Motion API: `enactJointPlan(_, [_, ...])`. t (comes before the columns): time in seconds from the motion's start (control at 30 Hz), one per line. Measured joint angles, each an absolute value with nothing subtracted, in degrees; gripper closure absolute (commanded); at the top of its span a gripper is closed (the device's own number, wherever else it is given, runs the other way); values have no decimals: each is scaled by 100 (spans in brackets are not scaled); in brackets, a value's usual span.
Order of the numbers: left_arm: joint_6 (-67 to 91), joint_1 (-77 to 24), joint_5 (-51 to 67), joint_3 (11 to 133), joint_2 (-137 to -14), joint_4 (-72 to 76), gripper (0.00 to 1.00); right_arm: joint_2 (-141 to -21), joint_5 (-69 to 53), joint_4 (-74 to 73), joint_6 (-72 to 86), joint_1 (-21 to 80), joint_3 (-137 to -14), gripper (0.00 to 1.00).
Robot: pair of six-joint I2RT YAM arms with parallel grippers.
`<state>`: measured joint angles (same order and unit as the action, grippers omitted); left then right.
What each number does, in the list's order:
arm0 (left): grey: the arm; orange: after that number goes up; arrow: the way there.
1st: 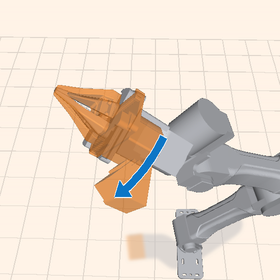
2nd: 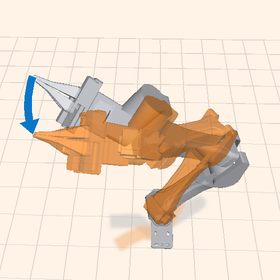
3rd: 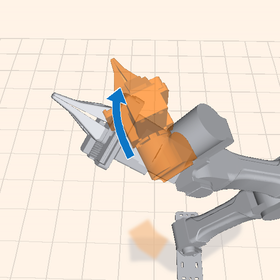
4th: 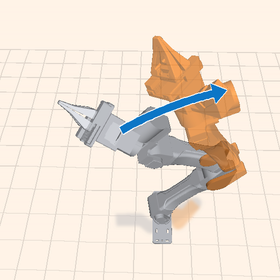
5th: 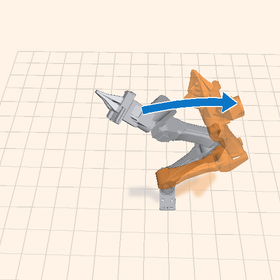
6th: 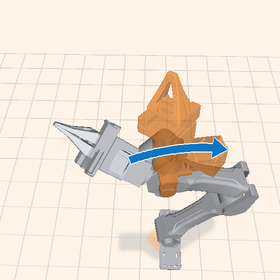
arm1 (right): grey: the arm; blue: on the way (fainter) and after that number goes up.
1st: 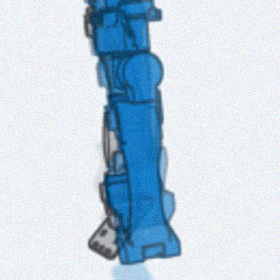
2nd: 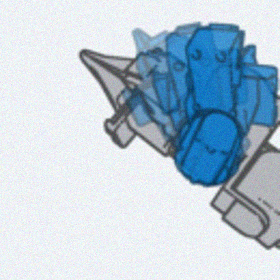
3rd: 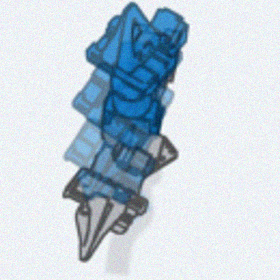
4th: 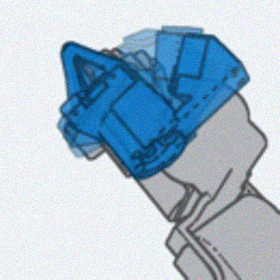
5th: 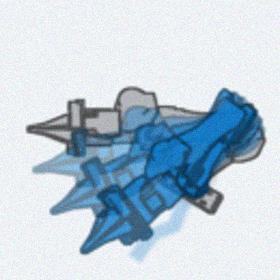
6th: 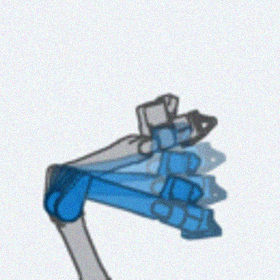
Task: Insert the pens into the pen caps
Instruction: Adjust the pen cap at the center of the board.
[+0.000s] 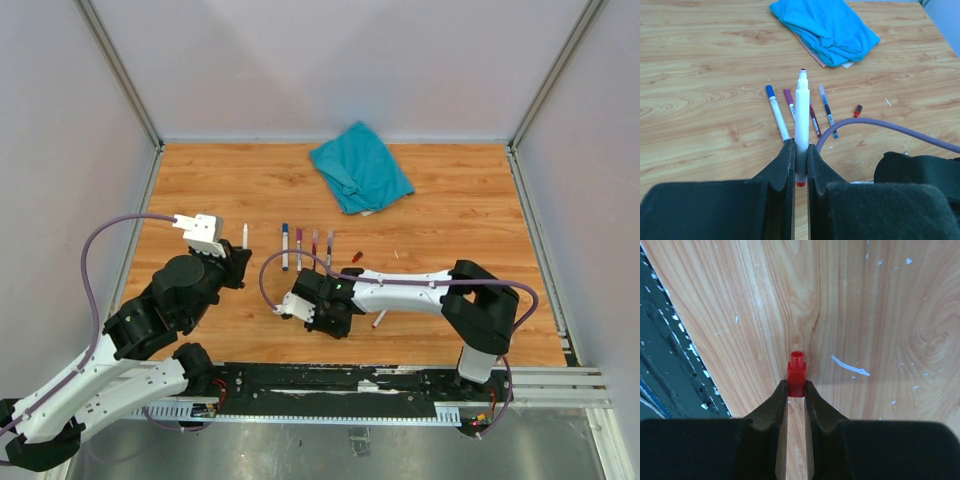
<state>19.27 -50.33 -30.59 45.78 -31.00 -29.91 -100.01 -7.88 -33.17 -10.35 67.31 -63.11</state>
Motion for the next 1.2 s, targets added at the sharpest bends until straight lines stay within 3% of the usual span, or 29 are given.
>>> enactJointPlan(0.2, [1927,-5033,-3131,4578,-3072,-3039,100,-10202,-766,-3500,-1247,6740,-6429,59])
enactJointPlan(0.47, [1925,-5033,-3157,4587,-3094,-3103,100,-9931,-421,-3304,-1048,6742,-6265,40])
enactJointPlan(0.87, [1881,-5033,-3277,4600,-3162,-3291,99,-8213,884,-2458,1601,6759,-5363,34])
enactJointPlan(1.2, [1865,-5033,-3339,4600,-3168,-3326,99,-7747,1831,-2112,4574,7048,-5039,30])
